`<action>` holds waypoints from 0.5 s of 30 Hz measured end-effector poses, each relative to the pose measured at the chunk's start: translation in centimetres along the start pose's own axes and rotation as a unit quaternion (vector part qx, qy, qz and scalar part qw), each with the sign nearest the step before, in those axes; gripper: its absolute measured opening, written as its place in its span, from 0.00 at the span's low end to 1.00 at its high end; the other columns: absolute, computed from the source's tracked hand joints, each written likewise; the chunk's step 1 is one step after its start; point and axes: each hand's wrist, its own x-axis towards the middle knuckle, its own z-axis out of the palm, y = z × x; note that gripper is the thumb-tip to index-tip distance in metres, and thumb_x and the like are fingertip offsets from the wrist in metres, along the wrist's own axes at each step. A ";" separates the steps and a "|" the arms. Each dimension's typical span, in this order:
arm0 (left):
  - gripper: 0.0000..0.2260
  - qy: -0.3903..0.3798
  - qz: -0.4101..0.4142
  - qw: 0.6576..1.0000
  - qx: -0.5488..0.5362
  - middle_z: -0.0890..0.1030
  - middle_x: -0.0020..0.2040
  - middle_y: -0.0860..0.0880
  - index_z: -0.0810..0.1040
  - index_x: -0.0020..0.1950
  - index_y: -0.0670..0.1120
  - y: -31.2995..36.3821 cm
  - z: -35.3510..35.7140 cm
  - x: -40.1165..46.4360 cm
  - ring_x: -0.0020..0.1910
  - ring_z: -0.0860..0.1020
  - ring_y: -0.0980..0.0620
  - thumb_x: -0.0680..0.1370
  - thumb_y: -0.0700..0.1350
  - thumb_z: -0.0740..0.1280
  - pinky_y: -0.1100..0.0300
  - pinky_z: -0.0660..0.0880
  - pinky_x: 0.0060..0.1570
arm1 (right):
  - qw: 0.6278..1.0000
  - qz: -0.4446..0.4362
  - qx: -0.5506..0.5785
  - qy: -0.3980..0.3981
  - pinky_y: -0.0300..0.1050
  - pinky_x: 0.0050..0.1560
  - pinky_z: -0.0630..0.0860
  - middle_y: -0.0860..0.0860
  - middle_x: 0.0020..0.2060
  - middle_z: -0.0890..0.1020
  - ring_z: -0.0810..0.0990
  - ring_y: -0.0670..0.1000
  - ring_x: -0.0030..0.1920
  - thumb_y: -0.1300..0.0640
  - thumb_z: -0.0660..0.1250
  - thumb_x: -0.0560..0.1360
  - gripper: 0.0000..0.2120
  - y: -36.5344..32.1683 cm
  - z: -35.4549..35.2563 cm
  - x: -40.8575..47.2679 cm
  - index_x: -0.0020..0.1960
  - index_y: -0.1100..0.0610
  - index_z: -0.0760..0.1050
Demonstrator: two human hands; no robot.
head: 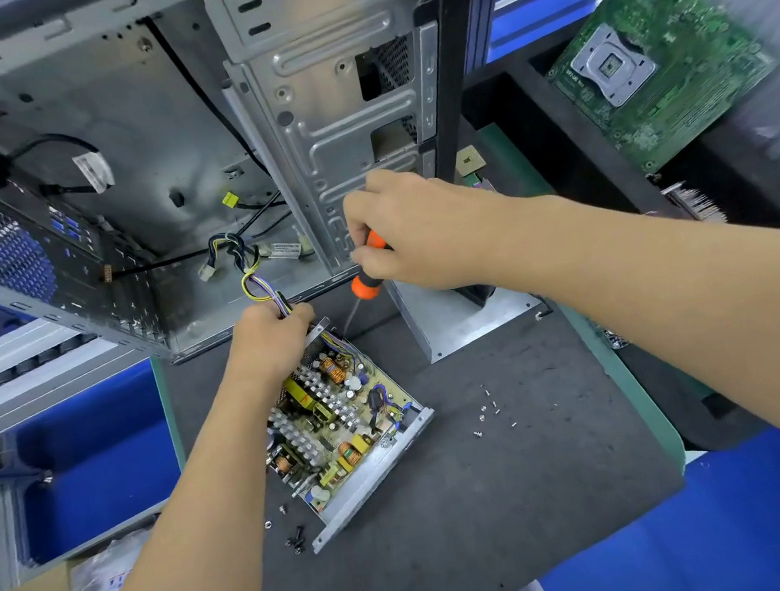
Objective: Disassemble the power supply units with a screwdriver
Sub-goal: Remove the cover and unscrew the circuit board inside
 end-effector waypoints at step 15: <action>0.16 0.003 -0.008 1.000 0.001 0.63 0.25 0.52 0.64 0.33 0.47 -0.1 0.1 0.2 0.27 0.60 0.49 0.76 0.48 0.67 0.56 0.60 0.33 | 1.000 0.008 -0.007 -0.021 0.56 0.51 0.75 0.55 0.52 0.72 0.77 0.61 0.50 0.49 0.61 0.80 0.10 0.0 0.3 0.4 0.53 0.56 0.71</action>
